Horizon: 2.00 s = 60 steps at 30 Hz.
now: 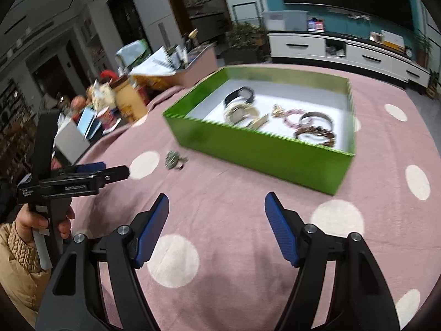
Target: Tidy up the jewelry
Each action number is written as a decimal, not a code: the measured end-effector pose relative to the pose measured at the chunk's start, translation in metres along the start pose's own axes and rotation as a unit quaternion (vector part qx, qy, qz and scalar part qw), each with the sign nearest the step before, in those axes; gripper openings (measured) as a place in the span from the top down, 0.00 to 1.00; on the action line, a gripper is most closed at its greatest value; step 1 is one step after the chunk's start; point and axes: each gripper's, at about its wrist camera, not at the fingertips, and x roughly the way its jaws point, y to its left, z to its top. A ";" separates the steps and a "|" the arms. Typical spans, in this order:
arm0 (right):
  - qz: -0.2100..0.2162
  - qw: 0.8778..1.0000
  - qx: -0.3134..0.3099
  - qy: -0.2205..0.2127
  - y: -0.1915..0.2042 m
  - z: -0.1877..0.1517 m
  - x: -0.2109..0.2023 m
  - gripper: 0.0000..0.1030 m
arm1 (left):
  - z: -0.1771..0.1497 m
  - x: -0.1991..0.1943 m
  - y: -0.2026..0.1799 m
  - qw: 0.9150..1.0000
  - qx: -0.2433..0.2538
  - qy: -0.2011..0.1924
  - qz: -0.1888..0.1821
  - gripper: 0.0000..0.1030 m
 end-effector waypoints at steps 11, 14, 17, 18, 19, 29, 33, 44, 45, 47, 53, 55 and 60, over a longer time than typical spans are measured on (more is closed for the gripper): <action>0.020 0.997 -0.066 0.046 0.036 0.009 0.069 0.48 | 0.000 0.016 0.009 1.000 0.007 0.000 -0.020 0.10; 0.032 0.995 -0.083 0.055 0.045 0.016 0.092 0.56 | 0.005 0.020 0.013 1.000 0.007 0.000 -0.021 0.21; 0.035 0.993 -0.098 0.060 0.052 0.023 0.108 0.62 | 0.008 0.025 0.019 1.000 0.009 0.000 -0.024 0.27; 0.036 0.992 -0.103 0.062 0.054 0.026 0.114 0.63 | 0.009 0.027 0.021 1.000 0.010 0.000 -0.023 0.27; 0.036 0.992 -0.107 0.064 0.056 0.028 0.119 0.64 | 0.009 0.028 0.022 1.000 0.010 0.000 -0.024 0.27; 0.029 0.987 -0.141 0.078 0.067 0.039 0.147 0.78 | 0.017 0.041 0.026 0.999 0.011 0.000 -0.043 0.27; 0.026 0.986 -0.143 0.082 0.065 0.039 0.148 0.94 | 0.020 0.043 0.021 0.999 0.016 0.000 -0.049 0.27; 0.044 0.996 -0.065 0.049 0.030 0.029 0.106 0.95 | 0.024 0.056 -0.009 0.997 0.040 0.012 -0.070 0.34; 0.043 0.996 -0.060 0.046 0.026 0.028 0.101 0.95 | 0.025 0.057 -0.013 0.996 0.044 0.012 -0.071 0.35; 0.041 0.997 -0.049 0.040 0.018 0.023 0.091 0.95 | 0.028 0.062 -0.022 0.996 0.052 0.013 -0.074 0.38; 0.036 0.999 -0.022 0.024 0.000 0.013 0.068 0.95 | 0.035 0.075 -0.041 0.995 0.071 0.013 -0.067 0.50; 0.034 0.999 -0.016 0.019 -0.004 0.011 0.062 0.95 | 0.036 0.075 -0.044 0.995 0.074 0.010 -0.063 0.62; 0.034 0.999 -0.004 0.007 -0.012 0.010 0.053 0.95 | 0.033 0.075 -0.047 0.995 0.082 0.001 -0.050 0.76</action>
